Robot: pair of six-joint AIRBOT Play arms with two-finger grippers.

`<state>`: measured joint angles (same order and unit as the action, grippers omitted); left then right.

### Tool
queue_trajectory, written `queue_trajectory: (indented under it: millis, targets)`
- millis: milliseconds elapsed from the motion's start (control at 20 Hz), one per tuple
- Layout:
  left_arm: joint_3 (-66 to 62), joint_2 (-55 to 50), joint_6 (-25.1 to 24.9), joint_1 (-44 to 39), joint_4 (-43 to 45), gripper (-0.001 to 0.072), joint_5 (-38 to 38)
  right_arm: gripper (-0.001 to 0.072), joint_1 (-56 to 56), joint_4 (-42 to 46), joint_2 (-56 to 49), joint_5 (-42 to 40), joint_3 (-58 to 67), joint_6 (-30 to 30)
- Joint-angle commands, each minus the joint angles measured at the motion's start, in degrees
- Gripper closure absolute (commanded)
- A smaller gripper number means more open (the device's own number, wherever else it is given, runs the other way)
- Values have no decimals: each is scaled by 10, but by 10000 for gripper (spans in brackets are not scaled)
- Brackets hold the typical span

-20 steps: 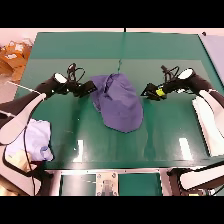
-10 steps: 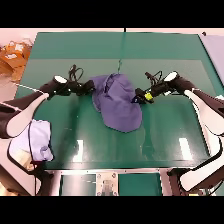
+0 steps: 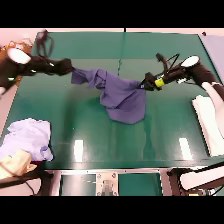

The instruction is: Fold the shirts.

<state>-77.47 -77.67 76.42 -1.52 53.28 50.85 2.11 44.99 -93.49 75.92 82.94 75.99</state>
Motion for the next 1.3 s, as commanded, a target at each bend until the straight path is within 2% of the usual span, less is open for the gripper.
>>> queue_trajectory:
  millis: [0, 150, 250, 350, 450, 600, 900, 1000, 1050, 1250]
  targets:
    - [-2, 132, -5, 14, 50, 688, 2, 698, 8, 6, 80, 7, 8, -29]
    - [-1, 199, -10, 14, 51, 688, 40, 698, 2, 4, 141, 10, 8, -30]
    - [1, 207, -15, 14, 50, 688, 108, 698, -7, 0, 163, 28, 7, -30]
    - [34, 207, -18, 14, 50, 688, 127, 698, -27, 0, 166, 32, 7, -30]
    - [86, 207, -24, 14, 50, 688, 100, 697, -50, 1, 161, 2, -2, -30]
    - [188, 206, -30, 14, 50, 688, 22, 697, -81, 2, 129, -73, -21, -30]
    - [354, 187, -57, 14, 12, 688, -103, 684, -124, 1, -13, -145, -43, -27]
    - [368, 170, -66, 14, 3, 688, -113, 365, -115, 2, -39, -145, -40, -25]
    - [368, 163, -74, 14, 3, 688, -115, 337, -97, 2, -37, -135, -33, -14]
    - [368, 159, -96, 14, 4, 688, -113, 337, 29, 25, 19, -7, 1, 43]
